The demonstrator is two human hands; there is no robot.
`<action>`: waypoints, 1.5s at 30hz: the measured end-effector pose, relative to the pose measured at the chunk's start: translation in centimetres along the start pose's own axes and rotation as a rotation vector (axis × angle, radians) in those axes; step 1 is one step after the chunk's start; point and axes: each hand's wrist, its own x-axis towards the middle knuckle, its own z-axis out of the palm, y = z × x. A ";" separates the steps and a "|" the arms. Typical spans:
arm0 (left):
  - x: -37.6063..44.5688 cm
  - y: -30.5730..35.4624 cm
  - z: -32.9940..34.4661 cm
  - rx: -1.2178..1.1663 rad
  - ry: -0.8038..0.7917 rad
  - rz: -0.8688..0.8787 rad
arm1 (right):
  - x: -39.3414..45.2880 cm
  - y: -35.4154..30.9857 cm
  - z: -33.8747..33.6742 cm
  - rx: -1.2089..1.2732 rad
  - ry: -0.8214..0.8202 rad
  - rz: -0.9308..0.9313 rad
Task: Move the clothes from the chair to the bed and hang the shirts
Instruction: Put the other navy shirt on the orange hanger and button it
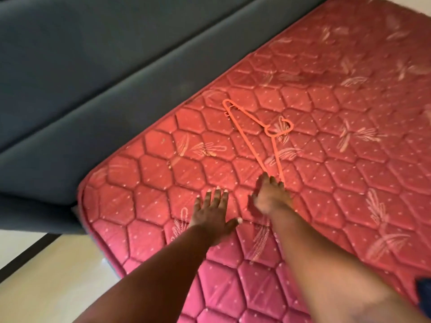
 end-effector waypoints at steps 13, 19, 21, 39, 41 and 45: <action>-6.3 -5.4 5.8 -0.068 -0.040 -0.127 | -5.0 3.8 8.6 0.067 0.157 0.101; -9.9 -3.3 5.8 0.081 0.044 -0.083 | -17.8 6.4 15.3 0.060 0.152 -0.013; -11.6 -2.0 5.9 0.204 0.056 -0.051 | -21.5 8.2 16.2 0.043 0.105 -0.071; -40.9 16.5 6.1 0.262 0.311 -0.123 | -47.0 31.8 4.1 -0.110 0.567 -0.468; -43.8 18.7 5.4 0.254 0.349 -0.123 | -49.6 33.5 2.9 0.051 0.621 -0.437; -48.0 21.0 6.0 0.238 0.467 -0.138 | -53.5 34.8 1.4 0.393 0.482 -0.284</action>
